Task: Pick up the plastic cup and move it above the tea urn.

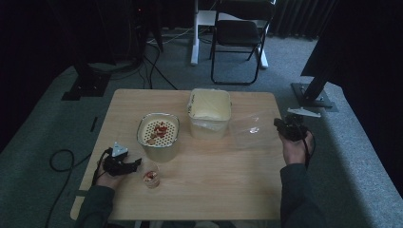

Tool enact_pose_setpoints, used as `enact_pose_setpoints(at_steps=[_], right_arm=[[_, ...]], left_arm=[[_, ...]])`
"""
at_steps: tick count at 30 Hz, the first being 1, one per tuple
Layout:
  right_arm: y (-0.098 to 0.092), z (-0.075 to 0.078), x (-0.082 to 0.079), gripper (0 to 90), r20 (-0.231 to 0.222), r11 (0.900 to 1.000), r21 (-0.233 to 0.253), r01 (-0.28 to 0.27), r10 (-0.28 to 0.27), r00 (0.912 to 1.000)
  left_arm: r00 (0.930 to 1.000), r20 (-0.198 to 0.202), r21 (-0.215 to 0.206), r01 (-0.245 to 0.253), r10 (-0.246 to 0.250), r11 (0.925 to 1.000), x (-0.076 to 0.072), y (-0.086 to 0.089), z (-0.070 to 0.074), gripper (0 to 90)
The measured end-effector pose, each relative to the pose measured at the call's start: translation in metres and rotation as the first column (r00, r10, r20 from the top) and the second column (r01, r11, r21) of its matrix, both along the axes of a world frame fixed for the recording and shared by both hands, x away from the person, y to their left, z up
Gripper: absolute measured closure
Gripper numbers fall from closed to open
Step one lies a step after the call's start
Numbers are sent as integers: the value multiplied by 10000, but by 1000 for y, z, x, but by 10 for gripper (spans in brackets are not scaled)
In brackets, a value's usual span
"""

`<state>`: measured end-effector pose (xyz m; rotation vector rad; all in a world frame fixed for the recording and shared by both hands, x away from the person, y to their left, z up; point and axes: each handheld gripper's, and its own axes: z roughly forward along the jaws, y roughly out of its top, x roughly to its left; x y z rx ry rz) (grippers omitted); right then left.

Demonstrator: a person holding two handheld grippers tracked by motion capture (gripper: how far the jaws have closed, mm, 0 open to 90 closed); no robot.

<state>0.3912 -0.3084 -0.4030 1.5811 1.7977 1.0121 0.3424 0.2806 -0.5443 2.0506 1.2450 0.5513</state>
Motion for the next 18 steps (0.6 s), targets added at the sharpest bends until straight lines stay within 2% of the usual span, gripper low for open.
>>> enact_pose_setpoints(at_steps=[4, 18], right_arm=[[-11, 9, 3, 876, 69, 9992, 343, 220, -223, 9997], [-22, 45, 14, 877, 530, 9979, 127, 642, -647, 9965]], left_arm=[[10000, 5, -12, -7, 7, 10000, 0, 0, 0, 292], [10000, 11, 3, -17, 17, 10000, 0, 0, 0, 292]])
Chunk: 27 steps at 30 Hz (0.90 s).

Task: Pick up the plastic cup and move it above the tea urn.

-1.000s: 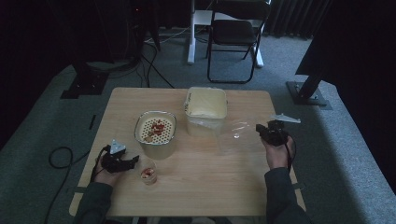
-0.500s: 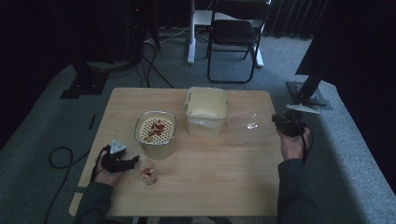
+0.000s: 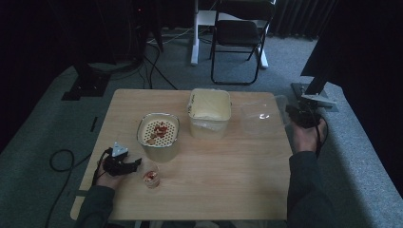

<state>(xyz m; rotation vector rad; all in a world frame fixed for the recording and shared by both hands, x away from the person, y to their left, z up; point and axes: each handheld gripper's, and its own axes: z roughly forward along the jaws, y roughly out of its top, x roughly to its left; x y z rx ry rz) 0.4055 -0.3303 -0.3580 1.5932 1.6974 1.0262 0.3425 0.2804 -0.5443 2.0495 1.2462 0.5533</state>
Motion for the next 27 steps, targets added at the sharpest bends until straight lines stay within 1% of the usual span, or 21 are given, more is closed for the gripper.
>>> enact_pose_setpoints(at_steps=[8, 15, 17, 20, 25, 27], right_arm=[[4, 17, 9, 878, 253, 9999, 104, 23, -25, 9997], [16, 32, 16, 877, 476, 9996, 214, -168, 157, 9987], [22, 36, 18, 877, 585, 9990, 325, -306, 287, 9979], [34, 40, 24, 877, 625, 9982, 358, -486, 463, 9970], [59, 44, 36, 877, 587, 9960, 254, -856, 840, 9947], [70, 45, 42, 877, 530, 9956, 79, -930, 925, 9943]], left_arm=[[10000, -12, -6, -14, 14, 10000, 0, 0, 0, 292], [10000, -3, 15, -8, 8, 10000, 0, 0, 0, 292], [10000, -2, 11, -11, 11, 10000, 0, 0, 0, 292], [10000, 9, -9, -15, 15, 10000, 0, 0, 0, 292], [10000, 5, -3, -24, 24, 10000, 0, 0, 0, 292], [10000, 11, -14, -22, 22, 10000, 0, 0, 0, 291]])
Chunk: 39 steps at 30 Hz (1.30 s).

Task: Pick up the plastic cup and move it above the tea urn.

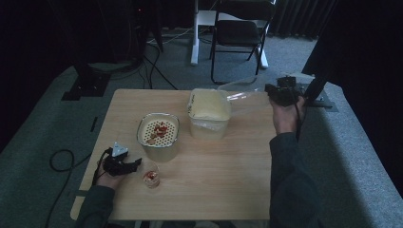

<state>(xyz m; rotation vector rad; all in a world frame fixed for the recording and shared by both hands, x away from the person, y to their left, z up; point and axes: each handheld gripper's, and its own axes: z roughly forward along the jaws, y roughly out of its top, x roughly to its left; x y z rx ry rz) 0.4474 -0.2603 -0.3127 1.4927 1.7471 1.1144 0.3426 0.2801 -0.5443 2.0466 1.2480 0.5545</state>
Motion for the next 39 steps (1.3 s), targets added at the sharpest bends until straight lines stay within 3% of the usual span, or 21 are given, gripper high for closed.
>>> enact_pose_setpoints(at_steps=[6, 9, 10, 12, 15, 18, 24, 39], right_arm=[[35, -3, 20, 876, -255, 9982, -583, -122, 108, 9996], [48, -5, 29, 870, -307, 9980, -620, -138, 119, 9995], [51, -5, 30, 852, -241, 9983, -546, -221, 208, 9995], [58, -7, 32, 663, -78, 9973, -425, -597, 594, 9982], [62, -9, 30, 604, -7, 9954, -610, -741, 742, 9972], [57, -9, 22, 538, 371, 9942, -222, -1054, 1062, 9937], [38, -20, 13, 503, 118, 9952, -155, -966, 968, 9952], [-6, -76, -19, 449, -524, 9969, -123, -783, 776, 9956]], left_arm=[[10000, -3, 1, -6, 6, 10000, 0, 0, 0, 292], [10000, 0, 1, -11, 11, 10000, 0, 0, 0, 291], [10000, 2, -3, -9, 9, 10000, 0, 0, 0, 292], [10000, -7, 15, -1, 1, 10000, 0, 0, 0, 292], [10000, -5, 11, 3, -3, 10000, 0, 0, 0, 291], [10000, -5, 16, 5, -5, 10000, 0, 0, 0, 291], [10000, -19, 18, -2, 2, 10000, 0, 0, 0, 292], [10000, -22, 19, -80, 80, 10000, -2, 0, 0, 292]])
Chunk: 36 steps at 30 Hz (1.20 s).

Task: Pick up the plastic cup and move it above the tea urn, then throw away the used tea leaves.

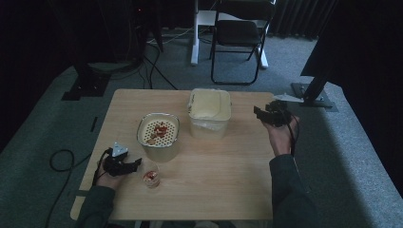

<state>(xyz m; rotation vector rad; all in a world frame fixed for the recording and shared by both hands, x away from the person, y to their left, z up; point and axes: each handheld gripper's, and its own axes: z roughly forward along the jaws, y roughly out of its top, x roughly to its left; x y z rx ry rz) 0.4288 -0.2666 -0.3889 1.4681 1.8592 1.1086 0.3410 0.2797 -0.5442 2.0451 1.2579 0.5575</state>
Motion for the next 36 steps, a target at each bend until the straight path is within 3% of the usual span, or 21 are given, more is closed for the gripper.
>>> enact_pose_setpoints(at_steps=[6, 12, 18, 22, 30, 36], right_arm=[[-12, -21, -14, 443, -224, 9999, -136, 54, -57, 9997], [-18, -36, -24, 439, -434, 9996, -285, 20, -33, 9991], [-18, -46, -33, 424, -518, 9984, -549, -105, 76, 9986], [-19, -50, -37, 421, -550, 9984, -559, -78, 47, 9985], [-22, -55, -38, 419, -609, 9982, -588, -69, 33, 9981], [-18, -60, -38, 419, -700, 9982, -579, -122, 81, 9975]], left_arm=[[9993, -108, 7, -361, 361, 9993, -7, 4, 3, 293], [9979, 233, -147, -602, 605, 9981, -29, 9, 14, 292], [9968, 429, -648, -645, 673, 9958, -51, 17, 20, 282], [9980, 612, -904, -88, 143, 9959, -62, 17, 22, 264], [9943, 766, -734, 803, -746, 9941, -76, 8, 24, 216], [9824, 826, -652, 1732, -1677, 9827, -94, -2, 25, 194]])
